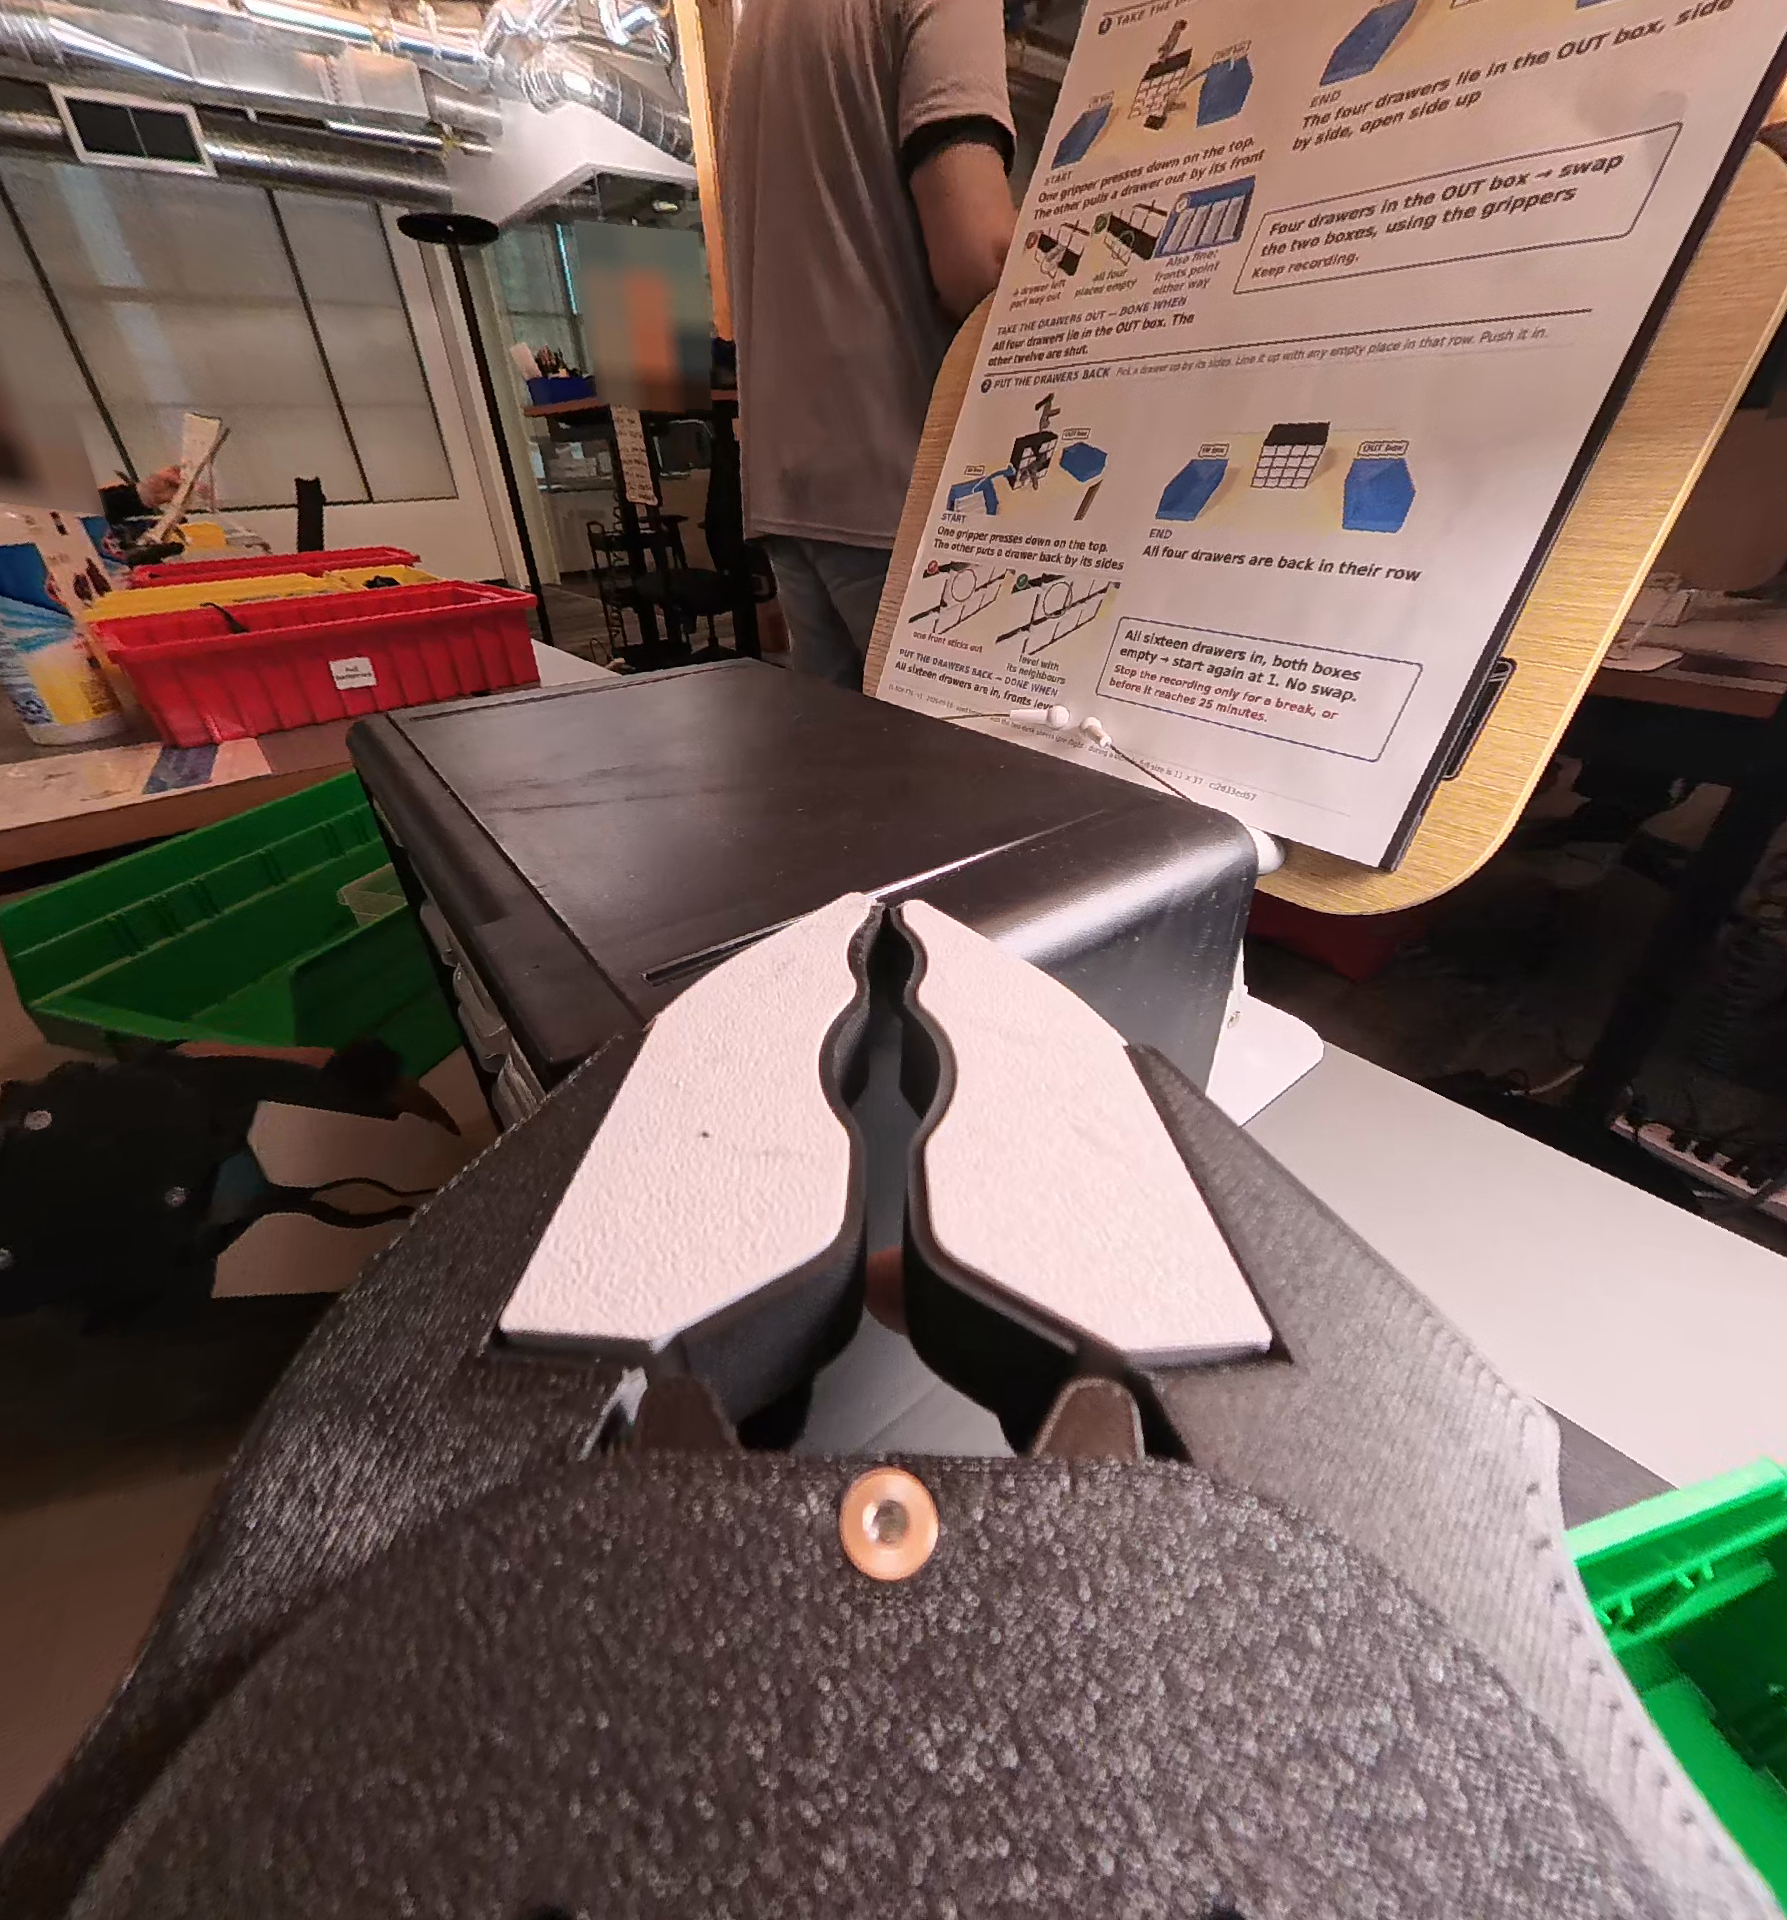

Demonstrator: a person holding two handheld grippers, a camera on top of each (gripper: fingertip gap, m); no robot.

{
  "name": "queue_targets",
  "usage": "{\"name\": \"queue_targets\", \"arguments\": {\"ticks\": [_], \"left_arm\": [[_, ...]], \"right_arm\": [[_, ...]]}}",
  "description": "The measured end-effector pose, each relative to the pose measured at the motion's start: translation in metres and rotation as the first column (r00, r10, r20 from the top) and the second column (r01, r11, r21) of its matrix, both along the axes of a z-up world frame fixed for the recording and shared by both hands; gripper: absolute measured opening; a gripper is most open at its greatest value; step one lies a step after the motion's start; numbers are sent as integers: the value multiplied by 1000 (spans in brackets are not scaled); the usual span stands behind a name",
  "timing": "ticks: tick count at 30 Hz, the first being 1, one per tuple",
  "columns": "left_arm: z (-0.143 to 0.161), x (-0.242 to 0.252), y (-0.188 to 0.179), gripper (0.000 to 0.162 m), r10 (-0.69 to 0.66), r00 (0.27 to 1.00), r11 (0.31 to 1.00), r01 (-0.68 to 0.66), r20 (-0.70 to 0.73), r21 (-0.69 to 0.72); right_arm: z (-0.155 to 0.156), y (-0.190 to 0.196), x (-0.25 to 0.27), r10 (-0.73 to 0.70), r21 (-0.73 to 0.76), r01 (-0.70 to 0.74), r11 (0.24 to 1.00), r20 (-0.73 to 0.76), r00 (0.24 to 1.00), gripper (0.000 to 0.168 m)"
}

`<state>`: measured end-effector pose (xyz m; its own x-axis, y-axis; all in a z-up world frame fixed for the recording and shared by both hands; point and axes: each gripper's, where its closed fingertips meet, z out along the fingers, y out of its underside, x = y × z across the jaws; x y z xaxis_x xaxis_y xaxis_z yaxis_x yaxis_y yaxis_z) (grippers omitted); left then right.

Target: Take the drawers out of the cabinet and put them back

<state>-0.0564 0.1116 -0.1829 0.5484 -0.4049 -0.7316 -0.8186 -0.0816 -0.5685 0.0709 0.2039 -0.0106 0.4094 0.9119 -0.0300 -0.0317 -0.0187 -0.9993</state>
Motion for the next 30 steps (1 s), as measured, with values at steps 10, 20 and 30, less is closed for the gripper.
{"name": "queue_targets", "arguments": {"ticks": [10, 20, 30], "left_arm": [[100, -85, -45, 10, 49, 972, 999, -51, 230, 1], [47, -316, -66, 32, 310, 919, 767, -392, -242, -508], [-14, -374, -106, 39, -5, 798, 438, -540, -603, -719]], "right_arm": [[0, 0, 0, 1, -5, -1, 1000, -5, 1000, 0], [0, 0, 0, -7, -7, 7, 1000, -9, 1000, 0], [0, 0, 0, 5, -16, -5, 1000, -22, 1000, 0]]}}
